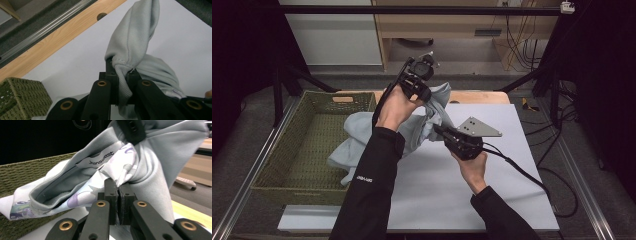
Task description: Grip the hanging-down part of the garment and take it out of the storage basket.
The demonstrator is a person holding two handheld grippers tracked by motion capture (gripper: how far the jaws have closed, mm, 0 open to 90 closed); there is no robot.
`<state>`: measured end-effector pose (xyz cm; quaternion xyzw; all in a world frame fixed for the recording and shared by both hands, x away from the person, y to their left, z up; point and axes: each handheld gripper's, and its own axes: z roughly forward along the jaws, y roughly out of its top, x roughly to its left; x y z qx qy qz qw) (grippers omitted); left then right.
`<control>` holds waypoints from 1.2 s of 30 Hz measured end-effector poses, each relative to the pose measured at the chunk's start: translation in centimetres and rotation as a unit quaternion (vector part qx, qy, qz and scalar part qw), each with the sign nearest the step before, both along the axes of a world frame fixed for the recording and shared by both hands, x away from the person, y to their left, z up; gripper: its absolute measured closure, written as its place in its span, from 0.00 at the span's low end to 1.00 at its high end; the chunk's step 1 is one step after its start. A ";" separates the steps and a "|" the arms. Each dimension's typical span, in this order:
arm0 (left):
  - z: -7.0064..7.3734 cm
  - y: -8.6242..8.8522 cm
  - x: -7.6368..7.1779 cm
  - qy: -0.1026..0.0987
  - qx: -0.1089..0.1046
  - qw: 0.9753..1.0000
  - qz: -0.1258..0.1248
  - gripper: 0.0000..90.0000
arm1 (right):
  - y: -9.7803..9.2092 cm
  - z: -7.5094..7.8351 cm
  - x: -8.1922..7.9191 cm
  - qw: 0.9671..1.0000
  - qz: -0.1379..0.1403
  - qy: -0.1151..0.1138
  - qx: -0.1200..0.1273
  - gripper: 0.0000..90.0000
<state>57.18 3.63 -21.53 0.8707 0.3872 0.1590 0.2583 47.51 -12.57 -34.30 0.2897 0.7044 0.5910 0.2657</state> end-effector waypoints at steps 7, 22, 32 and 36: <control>0.1 -0.6 -0.3 -0.002 -0.011 1.000 -0.002 0.94 | -1.5 1.1 -0.6 1.000 -0.018 -0.005 -0.005 0.98; 0.1 -1.8 -0.8 -0.008 -0.014 1.000 -0.015 0.94 | -4.1 0.3 -0.9 0.999 -0.042 -0.001 -0.017 0.92; -0.1 -0.7 -0.9 -0.010 -0.017 1.000 -0.015 0.94 | -5.5 -1.1 -2.0 0.999 -0.042 0.001 0.014 0.33; -0.3 -0.2 -1.0 -0.013 -0.019 1.000 -0.021 0.94 | -5.8 -1.7 -2.5 0.998 -0.050 -0.004 0.032 0.13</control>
